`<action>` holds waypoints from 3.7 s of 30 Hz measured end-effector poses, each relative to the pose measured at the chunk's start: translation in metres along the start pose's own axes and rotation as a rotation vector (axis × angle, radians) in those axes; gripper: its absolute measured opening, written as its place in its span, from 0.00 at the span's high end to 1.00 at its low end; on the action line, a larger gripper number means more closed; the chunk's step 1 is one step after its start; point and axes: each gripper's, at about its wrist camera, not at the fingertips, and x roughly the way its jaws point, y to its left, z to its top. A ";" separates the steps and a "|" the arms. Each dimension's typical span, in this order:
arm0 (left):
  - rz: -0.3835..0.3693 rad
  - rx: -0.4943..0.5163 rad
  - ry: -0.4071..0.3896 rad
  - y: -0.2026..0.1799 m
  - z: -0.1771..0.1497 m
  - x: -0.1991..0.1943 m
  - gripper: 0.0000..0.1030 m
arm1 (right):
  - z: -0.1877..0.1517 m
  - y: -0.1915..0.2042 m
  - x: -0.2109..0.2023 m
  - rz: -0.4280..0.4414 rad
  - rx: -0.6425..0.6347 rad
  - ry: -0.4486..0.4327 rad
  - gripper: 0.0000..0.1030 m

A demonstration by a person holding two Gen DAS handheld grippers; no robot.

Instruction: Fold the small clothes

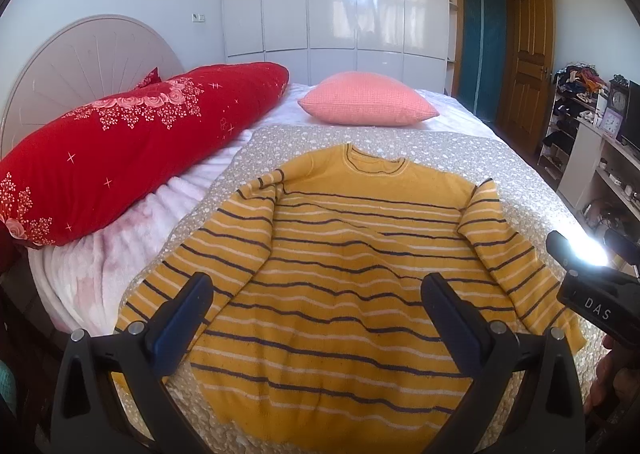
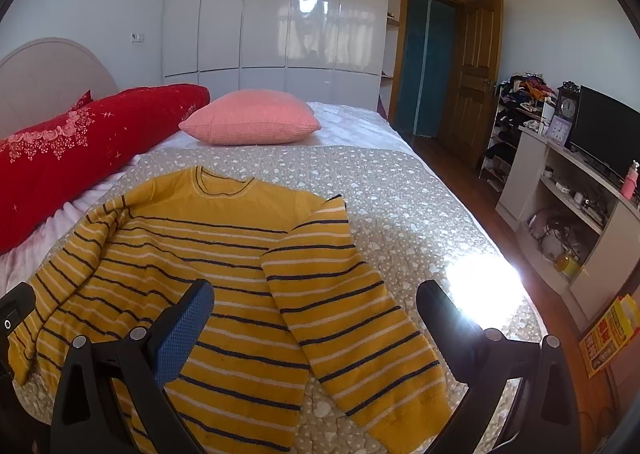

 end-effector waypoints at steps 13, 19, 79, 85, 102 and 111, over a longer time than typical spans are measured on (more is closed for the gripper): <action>-0.005 -0.007 0.027 0.000 -0.004 0.004 0.00 | -0.005 0.002 0.006 -0.009 -0.005 0.021 0.01; -0.008 -0.005 0.030 -0.001 -0.005 0.006 0.00 | -0.006 0.002 0.008 -0.013 -0.007 0.027 0.01; 0.063 -0.216 -0.019 0.074 -0.018 -0.031 0.00 | -0.019 0.075 0.004 0.068 -0.163 0.073 0.01; 0.061 -0.161 0.006 0.057 -0.019 -0.022 0.00 | -0.022 0.063 0.012 0.066 -0.132 0.096 0.01; 0.084 -0.091 0.099 0.038 -0.026 0.003 0.00 | -0.031 0.057 0.026 0.068 -0.114 0.144 0.01; 0.154 -0.037 0.145 0.034 -0.031 0.014 0.00 | -0.034 0.061 0.030 0.072 -0.126 0.162 0.01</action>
